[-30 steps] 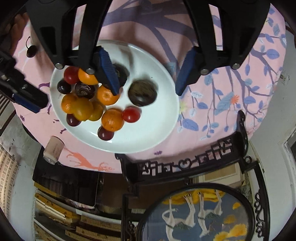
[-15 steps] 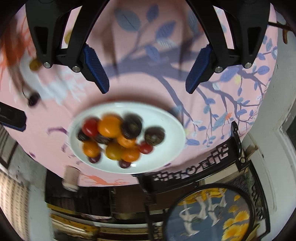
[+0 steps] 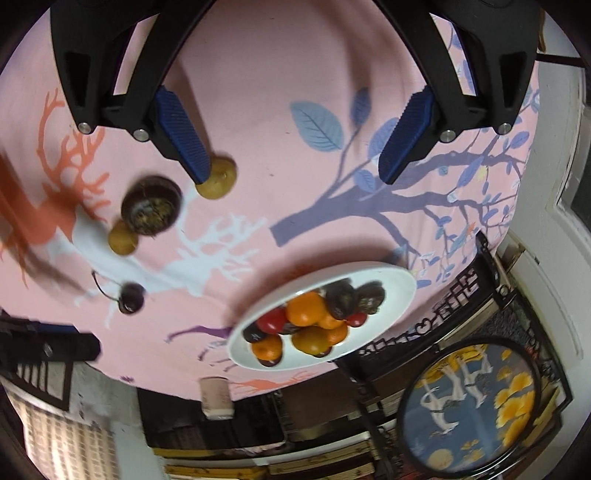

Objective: Organize fruits
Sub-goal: 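Grasp a small yellow fruit with the left tool while the right tool grasps the stemmed cherry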

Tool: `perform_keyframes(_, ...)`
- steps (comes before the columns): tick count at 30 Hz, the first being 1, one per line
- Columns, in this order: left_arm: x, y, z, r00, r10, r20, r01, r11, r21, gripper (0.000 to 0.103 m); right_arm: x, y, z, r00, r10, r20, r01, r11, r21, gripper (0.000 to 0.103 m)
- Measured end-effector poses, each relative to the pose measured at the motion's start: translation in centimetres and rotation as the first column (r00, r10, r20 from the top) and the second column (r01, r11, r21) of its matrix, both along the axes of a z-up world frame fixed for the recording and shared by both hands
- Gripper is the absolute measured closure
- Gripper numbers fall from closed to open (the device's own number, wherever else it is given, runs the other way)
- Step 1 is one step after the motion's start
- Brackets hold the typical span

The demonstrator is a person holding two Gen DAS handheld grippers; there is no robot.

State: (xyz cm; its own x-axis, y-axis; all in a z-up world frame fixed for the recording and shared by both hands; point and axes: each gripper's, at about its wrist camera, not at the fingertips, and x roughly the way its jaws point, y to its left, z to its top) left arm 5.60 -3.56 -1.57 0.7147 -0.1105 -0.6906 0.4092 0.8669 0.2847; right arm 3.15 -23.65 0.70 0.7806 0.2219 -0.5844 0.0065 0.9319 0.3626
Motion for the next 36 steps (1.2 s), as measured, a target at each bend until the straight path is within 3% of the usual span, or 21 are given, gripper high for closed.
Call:
perform_keyframes(9, -0.3, -1.6, -0.6, 0.995, -0.098, -0.023, 0.098, 0.995, -0.011, 0.013, 0.3, 0.3, -0.2, 1.000, 0.002, -0.019, -0.002, 1.000, -0.017, 0.014)
perform_keyframes(11, -0.3, -2.0, -0.8, 0.992, -0.120, -0.034, 0.120, 0.993, -0.018, 0.026, 0.3, 0.2, -0.1, 1.000, -0.002, -0.017, 0.002, 1.000, -0.019, 0.014)
perform_keyframes(15, -0.1, -2.2, -1.3, 0.981, -0.167, -0.103, 0.162, 0.985, -0.058, 0.067, 0.4, 0.2, -0.2, 1.000, -0.004, -0.020, 0.003, 1.000, -0.021, 0.014)
perform_keyframes(19, 0.0, -2.0, -1.4, 0.979, -0.166, -0.117, 0.157, 0.985, -0.077, 0.078, 0.6, 0.2, -0.4, 1.000, -0.002, -0.027, 0.001, 1.000, -0.020, 0.014)
perform_keyframes(22, 0.3, -1.7, -1.4, 0.984, -0.139, -0.108, 0.132, 0.989, -0.069, 0.078, 0.9, 0.2, -0.8, 0.999, 0.007, -0.043, -0.007, 1.000, -0.013, 0.014)
perform_keyframes(27, 2.2, 0.5, -1.1, 0.993, 0.001, -0.121, -0.010, 0.997, -0.075, 0.078, 1.4, -0.3, -1.4, 0.998, 0.021, -0.054, -0.019, 0.999, 0.037, 0.016)
perform_keyframes(29, 2.6, 1.0, -1.1, 0.991, 0.026, -0.129, -0.037, 0.996, -0.081, 0.078, 1.6, -0.3, -1.7, 0.997, 0.037, -0.062, -0.033, 0.997, 0.063, 0.031)
perform_keyframes(36, 2.3, 0.6, -1.3, 0.994, 0.031, -0.105, -0.036, 0.998, -0.044, 0.078, 2.9, 0.0, -2.6, 0.996, 0.009, -0.093, -0.008, 1.000, 0.007, 0.038)
